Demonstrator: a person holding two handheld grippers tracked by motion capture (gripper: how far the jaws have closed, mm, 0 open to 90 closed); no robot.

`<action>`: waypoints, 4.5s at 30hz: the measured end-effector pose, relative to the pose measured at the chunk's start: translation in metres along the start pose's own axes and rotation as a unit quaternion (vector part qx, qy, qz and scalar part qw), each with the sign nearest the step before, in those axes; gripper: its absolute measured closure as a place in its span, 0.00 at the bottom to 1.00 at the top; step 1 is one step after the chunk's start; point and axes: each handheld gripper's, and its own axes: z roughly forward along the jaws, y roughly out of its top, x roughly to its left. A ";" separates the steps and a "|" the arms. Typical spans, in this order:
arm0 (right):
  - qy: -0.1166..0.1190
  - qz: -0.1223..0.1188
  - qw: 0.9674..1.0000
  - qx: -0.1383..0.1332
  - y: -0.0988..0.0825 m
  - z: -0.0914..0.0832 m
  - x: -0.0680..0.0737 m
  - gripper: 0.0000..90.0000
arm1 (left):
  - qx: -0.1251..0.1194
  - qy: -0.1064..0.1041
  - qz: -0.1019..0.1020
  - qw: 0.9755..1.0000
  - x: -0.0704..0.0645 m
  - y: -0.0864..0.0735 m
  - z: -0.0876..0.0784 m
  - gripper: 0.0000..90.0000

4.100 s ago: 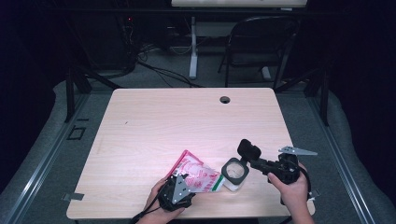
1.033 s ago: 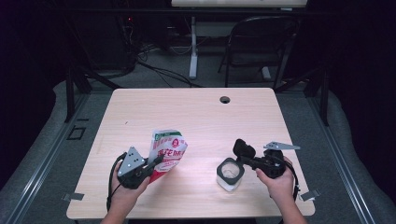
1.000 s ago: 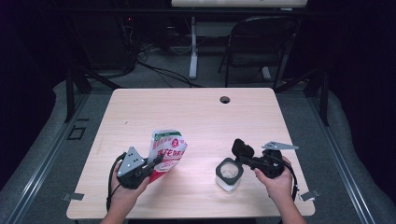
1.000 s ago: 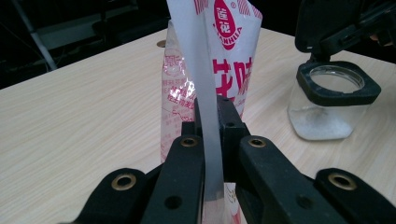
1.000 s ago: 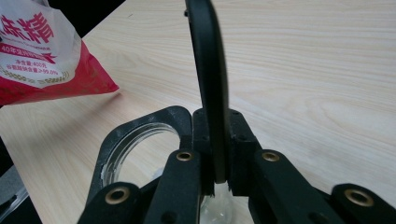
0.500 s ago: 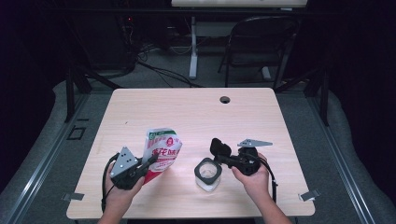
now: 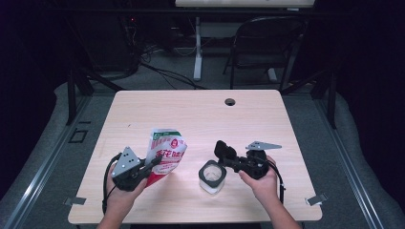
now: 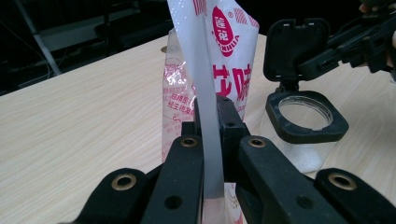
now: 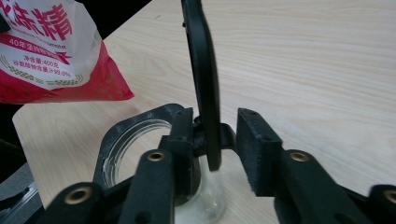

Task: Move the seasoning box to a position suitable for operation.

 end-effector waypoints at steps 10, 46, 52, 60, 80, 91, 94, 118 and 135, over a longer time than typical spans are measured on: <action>-0.009 0.004 0.999 -0.050 0.002 -0.043 0.000 0.68 | -0.003 -0.010 0.010 1.000 -0.003 0.005 0.002 1.00; 0.007 -0.081 0.995 -0.053 0.000 -0.046 0.044 0.68 | 0.021 -0.056 0.047 0.997 -0.031 0.013 0.024 1.00; 0.006 -0.081 0.995 -0.050 0.001 -0.044 0.042 0.68 | 0.024 -0.050 0.050 0.997 -0.030 0.012 0.026 1.00; 0.007 -0.073 0.996 -0.048 -0.001 -0.043 0.038 0.68 | 0.027 -0.047 0.039 0.998 -0.025 0.007 0.031 1.00; 0.058 -0.095 0.994 -0.021 0.026 -0.004 0.061 0.66 | 0.028 -0.062 0.052 0.996 -0.032 0.001 0.029 1.00; 0.100 -0.102 0.990 -0.010 0.036 0.024 0.076 0.67 | 0.021 -0.065 0.044 0.997 -0.028 -0.007 0.021 1.00; 0.107 -0.109 0.988 -0.004 0.038 0.027 0.081 0.79 | 0.023 -0.063 0.045 0.997 -0.029 -0.008 0.020 1.00; 0.121 -0.131 0.984 0.026 0.058 0.050 0.109 1.00 | -0.005 -0.041 -0.018 0.999 -0.004 -0.028 0.007 0.96; 0.128 -0.155 0.979 0.027 0.056 0.053 0.113 1.00 | 0.031 -0.093 -0.072 0.993 0.009 -0.072 0.032 0.41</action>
